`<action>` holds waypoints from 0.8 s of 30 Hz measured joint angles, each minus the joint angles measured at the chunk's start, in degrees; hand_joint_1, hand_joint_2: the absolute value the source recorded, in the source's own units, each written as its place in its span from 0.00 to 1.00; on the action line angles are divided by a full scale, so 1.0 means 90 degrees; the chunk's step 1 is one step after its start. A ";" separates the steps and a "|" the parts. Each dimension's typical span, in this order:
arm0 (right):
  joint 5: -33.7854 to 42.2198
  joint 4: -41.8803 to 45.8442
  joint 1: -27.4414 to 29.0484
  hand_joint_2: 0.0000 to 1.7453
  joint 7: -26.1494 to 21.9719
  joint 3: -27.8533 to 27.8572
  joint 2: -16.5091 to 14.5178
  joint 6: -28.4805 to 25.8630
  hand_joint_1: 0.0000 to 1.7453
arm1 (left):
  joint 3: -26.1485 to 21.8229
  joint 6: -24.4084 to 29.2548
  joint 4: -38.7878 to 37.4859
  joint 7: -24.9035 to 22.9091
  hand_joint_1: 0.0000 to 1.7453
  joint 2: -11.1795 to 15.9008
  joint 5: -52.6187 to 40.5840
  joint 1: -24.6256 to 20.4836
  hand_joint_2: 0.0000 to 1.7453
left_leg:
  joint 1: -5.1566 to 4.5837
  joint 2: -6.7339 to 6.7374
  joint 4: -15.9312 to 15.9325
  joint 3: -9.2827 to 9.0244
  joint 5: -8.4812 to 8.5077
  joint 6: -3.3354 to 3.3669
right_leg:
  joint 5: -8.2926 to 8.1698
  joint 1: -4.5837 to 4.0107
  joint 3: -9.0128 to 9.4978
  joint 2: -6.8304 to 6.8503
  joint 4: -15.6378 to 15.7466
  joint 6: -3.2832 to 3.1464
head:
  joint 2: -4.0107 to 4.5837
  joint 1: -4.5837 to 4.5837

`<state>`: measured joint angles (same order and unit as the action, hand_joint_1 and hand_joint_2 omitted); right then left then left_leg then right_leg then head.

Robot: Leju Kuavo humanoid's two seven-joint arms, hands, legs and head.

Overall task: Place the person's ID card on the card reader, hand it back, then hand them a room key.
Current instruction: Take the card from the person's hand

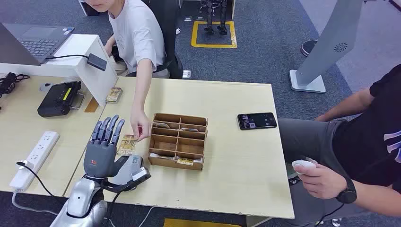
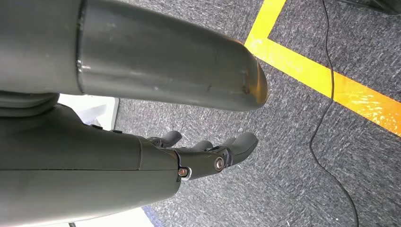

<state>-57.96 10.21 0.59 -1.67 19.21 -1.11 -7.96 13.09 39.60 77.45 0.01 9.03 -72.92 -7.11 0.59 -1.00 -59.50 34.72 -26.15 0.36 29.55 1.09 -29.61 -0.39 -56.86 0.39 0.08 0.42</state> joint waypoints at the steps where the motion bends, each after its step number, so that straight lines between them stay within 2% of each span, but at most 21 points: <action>1: 0.0000 0.0000 0.0000 0.00 0.0000 0.0000 0.0000 -0.0001 0.00 | 0.0000 0.0000 0.0000 -0.0008 1.00 0.0008 0.0003 0.0000 1.00 | 0.0000 0.0000 0.0000 0.0000 0.0000 0.0000 | 0.0000 0.0000 0.0000 0.0000 0.0000 0.0000 | 0.0000 0.0000; 21: -0.0017 0.0000 -0.0018 0.00 0.0033 -0.0065 0.0000 -0.0029 0.00 | 0.0000 0.0020 -0.0044 0.0298 1.00 0.0075 0.0650 0.0003 1.00 | 0.0000 -0.0001 0.0000 0.0001 0.0000 0.0000 | 0.0000 0.0000 0.0000 0.0000 0.0000 0.0000 | 0.0000 0.0000; 24: -0.0013 0.0000 -0.0019 0.00 0.0033 -0.0067 0.0000 -0.0027 0.00 | 0.0001 0.0020 -0.0047 0.0526 1.00 0.0077 0.0995 0.0004 1.00 | 0.0000 -0.0001 0.0000 0.0001 0.0000 0.0000 | 0.0000 0.0000 0.0000 0.0001 0.0000 0.0000 | 0.0000 0.0000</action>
<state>-58.08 10.21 0.42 -1.38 18.61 -1.11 -8.20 13.10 39.79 77.03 4.74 9.72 -63.96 -7.08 0.59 -1.01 -59.50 34.72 -26.15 0.36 29.55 1.09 -29.61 -0.38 -56.86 0.39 0.08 0.42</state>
